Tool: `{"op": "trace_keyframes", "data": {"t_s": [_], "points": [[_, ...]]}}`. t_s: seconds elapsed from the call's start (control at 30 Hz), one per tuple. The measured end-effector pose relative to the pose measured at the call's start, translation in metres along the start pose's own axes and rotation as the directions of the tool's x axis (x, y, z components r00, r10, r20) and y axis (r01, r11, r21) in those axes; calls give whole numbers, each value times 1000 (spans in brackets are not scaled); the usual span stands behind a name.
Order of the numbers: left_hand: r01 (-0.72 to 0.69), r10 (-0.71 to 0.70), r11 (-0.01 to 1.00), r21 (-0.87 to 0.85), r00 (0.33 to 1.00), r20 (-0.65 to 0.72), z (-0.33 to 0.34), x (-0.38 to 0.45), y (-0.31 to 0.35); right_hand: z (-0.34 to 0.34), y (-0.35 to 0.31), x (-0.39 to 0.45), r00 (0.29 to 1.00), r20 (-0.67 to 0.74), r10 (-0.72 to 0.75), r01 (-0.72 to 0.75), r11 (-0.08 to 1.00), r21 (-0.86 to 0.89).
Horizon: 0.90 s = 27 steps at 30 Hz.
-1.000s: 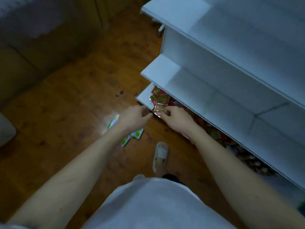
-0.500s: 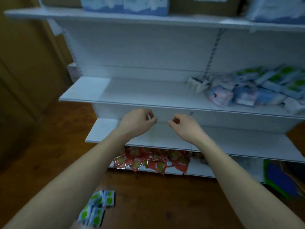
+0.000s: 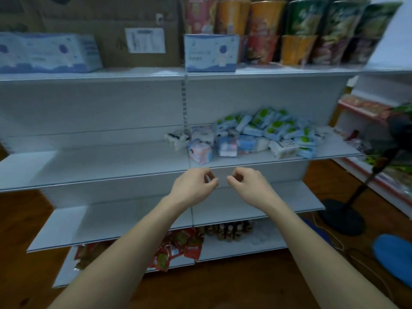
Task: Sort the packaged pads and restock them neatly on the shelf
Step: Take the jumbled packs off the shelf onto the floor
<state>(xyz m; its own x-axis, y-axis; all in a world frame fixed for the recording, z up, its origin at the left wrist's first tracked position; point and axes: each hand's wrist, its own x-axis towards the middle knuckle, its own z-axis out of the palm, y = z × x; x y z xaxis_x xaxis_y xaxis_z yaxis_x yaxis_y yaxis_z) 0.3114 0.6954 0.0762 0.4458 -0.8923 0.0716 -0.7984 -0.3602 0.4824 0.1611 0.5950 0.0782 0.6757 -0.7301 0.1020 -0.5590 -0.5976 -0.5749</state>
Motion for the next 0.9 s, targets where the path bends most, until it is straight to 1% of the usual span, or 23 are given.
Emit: {"op": "trace_keyframes", "data": {"t_s": [0.07,0.17,0.33,0.5,0.63,0.8,0.9], "points": [[-30,30,1000,1,999,15,17,11,31,-26,31,-3,1000,-14,24,-24,1000,2],[-38,37,999,5,999,35,39,24,62,-51,68,-5,999,-14,52,-52,999,10],[-34,34,999,9,999,34,65,49,83,-58,103,14,998,10,62,-62,997,49],[-4,4,1000,-11,999,37,86,88,73,-38,125,50,994,91,62,-67,996,58],[17,-12,993,-120,999,42,95,150,59,-32,139,102,990,110,92,-100,992,77],[14,-16,974,-225,1000,-8,108,223,40,-29,158,175,978,155,141,-161,979,125],[33,-30,980,-197,999,17,106,264,28,-34,164,225,970,162,180,-206,966,158]]}}
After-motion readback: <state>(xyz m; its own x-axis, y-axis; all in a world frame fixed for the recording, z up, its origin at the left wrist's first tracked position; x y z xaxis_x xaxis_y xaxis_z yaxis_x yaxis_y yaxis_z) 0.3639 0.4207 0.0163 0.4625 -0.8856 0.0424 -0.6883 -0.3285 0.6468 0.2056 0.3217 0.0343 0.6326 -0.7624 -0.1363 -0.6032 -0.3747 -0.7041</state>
